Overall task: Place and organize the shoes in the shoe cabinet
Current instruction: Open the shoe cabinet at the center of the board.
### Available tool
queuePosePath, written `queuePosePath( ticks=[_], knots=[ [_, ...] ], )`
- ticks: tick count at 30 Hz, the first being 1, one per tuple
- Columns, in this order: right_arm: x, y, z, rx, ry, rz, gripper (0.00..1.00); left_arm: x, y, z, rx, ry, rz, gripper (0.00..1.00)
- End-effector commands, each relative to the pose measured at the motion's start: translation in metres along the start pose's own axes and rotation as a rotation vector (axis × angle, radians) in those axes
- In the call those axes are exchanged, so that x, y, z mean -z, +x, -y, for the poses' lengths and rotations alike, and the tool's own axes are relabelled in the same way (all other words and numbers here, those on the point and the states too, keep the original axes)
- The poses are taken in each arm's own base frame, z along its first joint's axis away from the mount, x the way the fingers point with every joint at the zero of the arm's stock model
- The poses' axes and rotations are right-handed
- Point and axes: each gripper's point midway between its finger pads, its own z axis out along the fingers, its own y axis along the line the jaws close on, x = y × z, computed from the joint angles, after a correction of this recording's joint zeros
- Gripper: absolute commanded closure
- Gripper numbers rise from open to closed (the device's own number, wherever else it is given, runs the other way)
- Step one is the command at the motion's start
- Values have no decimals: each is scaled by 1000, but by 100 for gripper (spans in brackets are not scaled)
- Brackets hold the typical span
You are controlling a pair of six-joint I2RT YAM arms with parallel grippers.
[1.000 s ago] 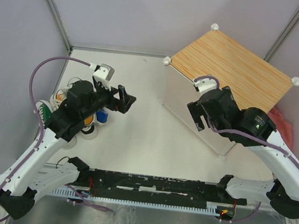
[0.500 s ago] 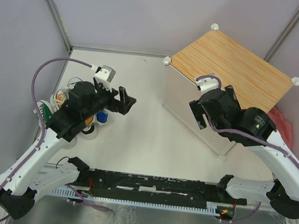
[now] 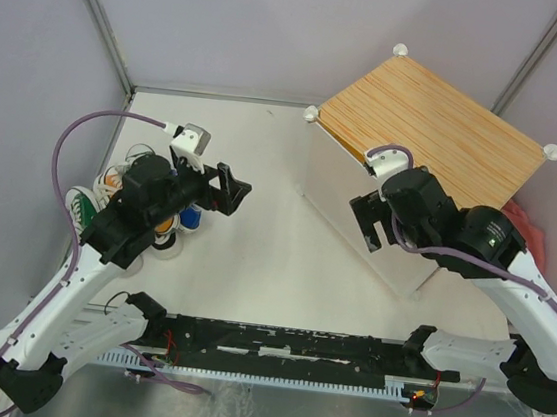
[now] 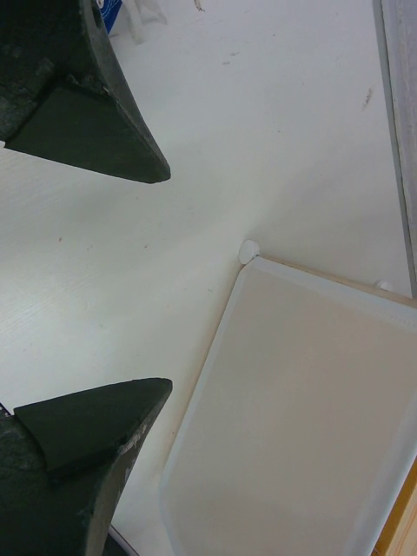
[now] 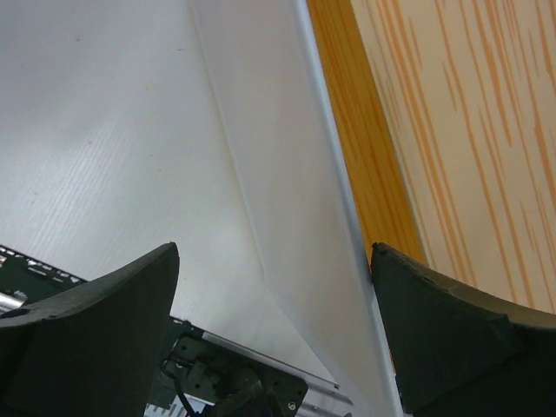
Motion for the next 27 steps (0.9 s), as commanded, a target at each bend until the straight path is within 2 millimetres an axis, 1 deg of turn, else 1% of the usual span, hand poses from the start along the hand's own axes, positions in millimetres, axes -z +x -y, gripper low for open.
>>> queuePosePath(
  ticks=[1,8,12,15,18,24,25,27],
  knots=[
    [12,-12,-18,-53,-135,67,1,5,-10,3,-55,22,41,1],
    [11,-16,-61,-45,-350,60,1,10,-15,5,-55,25,55,1],
    [10,-21,-93,-30,-506,48,1,13,-18,3,-63,10,53,1],
    [15,-31,-120,-39,-648,71,1,15,-19,-1,-66,-16,53,1],
    [26,-47,-148,-55,-812,121,1,16,-19,-15,-54,-96,56,1],
    [55,-80,-202,-76,-1136,224,1,21,-21,-51,-40,-303,90,1],
    [57,-84,-208,-67,-1165,238,1,22,-21,-57,-37,-337,91,1],
    [57,-89,-213,-52,-1180,258,1,23,-20,-66,-31,-388,98,1]
  ],
)
